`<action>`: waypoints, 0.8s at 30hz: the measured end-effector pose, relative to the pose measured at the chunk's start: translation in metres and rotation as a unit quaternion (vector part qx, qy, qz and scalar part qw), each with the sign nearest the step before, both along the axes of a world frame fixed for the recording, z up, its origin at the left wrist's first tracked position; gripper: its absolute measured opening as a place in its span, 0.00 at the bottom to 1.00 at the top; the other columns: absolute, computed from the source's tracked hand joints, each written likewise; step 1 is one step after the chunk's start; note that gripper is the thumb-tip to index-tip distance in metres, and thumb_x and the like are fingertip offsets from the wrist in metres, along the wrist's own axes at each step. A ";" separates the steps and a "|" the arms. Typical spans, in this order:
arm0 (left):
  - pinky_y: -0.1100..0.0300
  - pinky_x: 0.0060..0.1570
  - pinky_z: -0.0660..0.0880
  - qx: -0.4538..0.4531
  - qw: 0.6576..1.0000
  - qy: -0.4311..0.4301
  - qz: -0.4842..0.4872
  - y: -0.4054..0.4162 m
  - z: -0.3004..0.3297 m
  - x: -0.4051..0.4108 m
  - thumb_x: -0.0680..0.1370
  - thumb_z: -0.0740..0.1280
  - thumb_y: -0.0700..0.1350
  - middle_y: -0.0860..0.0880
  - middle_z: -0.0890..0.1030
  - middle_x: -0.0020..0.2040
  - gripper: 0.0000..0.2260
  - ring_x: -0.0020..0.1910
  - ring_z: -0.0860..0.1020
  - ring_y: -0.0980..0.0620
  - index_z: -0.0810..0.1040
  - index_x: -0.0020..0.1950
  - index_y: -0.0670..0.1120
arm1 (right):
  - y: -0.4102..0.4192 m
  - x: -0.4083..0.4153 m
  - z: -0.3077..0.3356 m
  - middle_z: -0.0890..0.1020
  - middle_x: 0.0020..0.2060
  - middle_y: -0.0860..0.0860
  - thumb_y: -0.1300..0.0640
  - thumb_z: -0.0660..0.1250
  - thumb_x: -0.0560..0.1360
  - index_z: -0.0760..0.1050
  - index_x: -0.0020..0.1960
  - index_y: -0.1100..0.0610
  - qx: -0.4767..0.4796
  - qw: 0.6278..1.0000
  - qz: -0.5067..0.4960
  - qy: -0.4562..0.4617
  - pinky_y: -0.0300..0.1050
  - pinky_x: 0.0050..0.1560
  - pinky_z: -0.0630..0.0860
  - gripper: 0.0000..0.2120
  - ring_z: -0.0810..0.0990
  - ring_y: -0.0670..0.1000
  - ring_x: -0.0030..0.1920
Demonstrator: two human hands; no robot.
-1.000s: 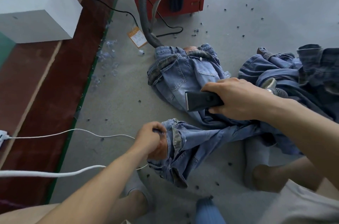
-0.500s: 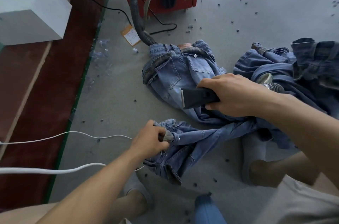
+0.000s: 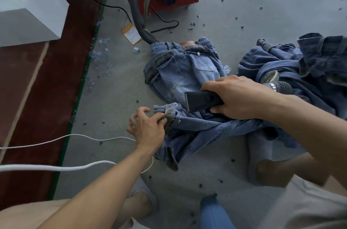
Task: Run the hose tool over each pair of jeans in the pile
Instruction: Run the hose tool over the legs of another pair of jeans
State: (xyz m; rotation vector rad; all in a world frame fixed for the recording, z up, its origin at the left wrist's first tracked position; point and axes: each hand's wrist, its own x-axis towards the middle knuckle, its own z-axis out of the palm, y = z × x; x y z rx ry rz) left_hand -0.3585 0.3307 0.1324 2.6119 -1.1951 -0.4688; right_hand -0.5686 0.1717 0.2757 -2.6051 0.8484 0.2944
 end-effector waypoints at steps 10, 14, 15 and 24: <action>0.51 0.57 0.72 -0.199 0.976 0.082 -0.034 -0.021 0.010 0.009 0.83 0.66 0.43 0.47 0.81 0.48 0.08 0.50 0.76 0.47 0.82 0.47 0.43 | -0.006 -0.002 0.002 0.80 0.52 0.48 0.44 0.71 0.76 0.71 0.63 0.44 -0.004 1.000 -0.005 0.013 0.56 0.51 0.78 0.18 0.79 0.56 0.52; 0.48 0.45 0.78 -0.156 0.851 0.446 0.229 -0.030 0.023 0.009 0.85 0.63 0.44 0.45 0.82 0.42 0.10 0.42 0.79 0.46 0.78 0.45 0.46 | -0.007 -0.002 0.001 0.80 0.52 0.48 0.45 0.71 0.76 0.72 0.62 0.44 -0.007 1.000 0.001 0.008 0.55 0.49 0.77 0.17 0.79 0.56 0.51; 0.50 0.42 0.77 -0.161 0.794 0.518 0.276 -0.031 0.026 0.009 0.85 0.62 0.44 0.45 0.82 0.39 0.10 0.40 0.79 0.45 0.77 0.45 0.47 | -0.006 -0.002 0.000 0.80 0.51 0.48 0.45 0.71 0.76 0.72 0.62 0.44 -0.006 1.000 0.003 0.011 0.55 0.49 0.77 0.17 0.79 0.56 0.51; 0.46 0.52 0.83 -0.185 0.646 0.690 0.269 -0.030 0.055 -0.011 0.87 0.57 0.41 0.34 0.82 0.55 0.14 0.47 0.84 0.42 0.74 0.67 0.36 | 0.011 0.002 -0.003 0.80 0.52 0.44 0.38 0.71 0.74 0.73 0.63 0.41 0.003 0.998 0.049 0.027 0.55 0.53 0.79 0.20 0.81 0.53 0.52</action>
